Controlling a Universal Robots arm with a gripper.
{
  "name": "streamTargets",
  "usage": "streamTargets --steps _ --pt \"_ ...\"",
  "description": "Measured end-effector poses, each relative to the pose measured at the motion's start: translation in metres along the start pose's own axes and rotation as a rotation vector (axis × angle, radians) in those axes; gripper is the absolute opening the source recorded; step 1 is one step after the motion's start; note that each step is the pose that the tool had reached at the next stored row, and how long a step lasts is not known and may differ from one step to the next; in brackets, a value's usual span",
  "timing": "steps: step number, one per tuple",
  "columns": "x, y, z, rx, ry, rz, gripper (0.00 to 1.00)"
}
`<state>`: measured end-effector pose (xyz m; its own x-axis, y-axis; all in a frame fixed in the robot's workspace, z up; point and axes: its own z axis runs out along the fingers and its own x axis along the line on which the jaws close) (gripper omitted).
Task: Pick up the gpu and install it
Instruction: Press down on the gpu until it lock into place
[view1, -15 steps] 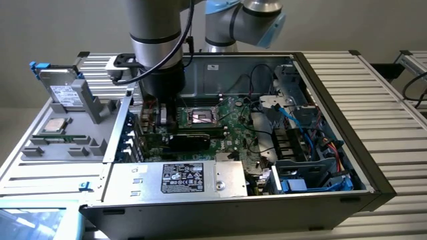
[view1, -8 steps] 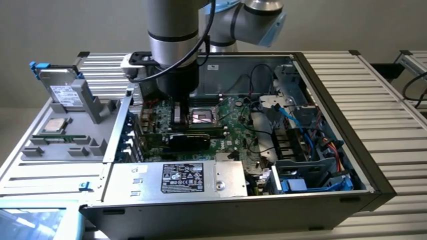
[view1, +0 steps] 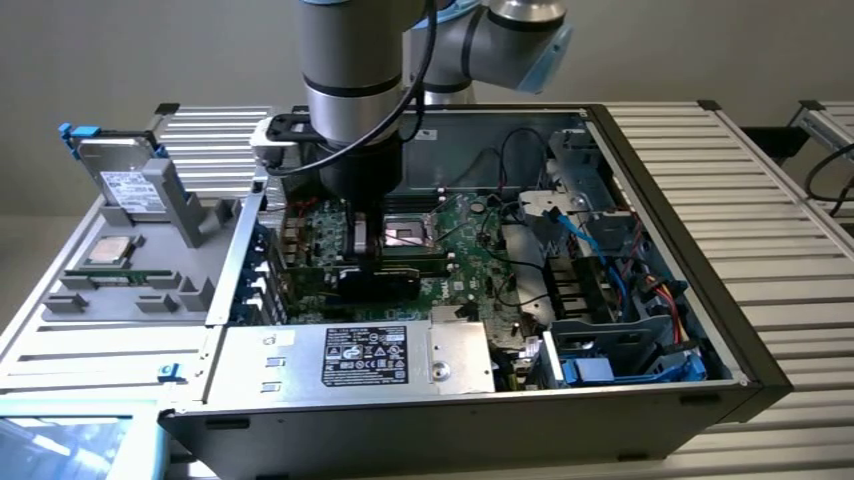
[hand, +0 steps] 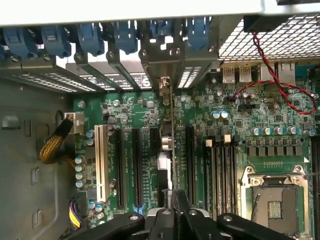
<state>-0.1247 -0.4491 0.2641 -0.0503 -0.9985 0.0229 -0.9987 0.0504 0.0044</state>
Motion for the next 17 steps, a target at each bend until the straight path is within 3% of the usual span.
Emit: streamTargets --steps 3,10,17 --pt "0.0 -0.0002 -0.002 0.0012 -0.0038 0.0 0.12" --pt "0.001 0.0 -0.0334 -0.0034 -0.0017 0.0 0.12" --pt "0.001 0.0 -0.0345 -0.0047 -0.0016 -0.001 0.12"
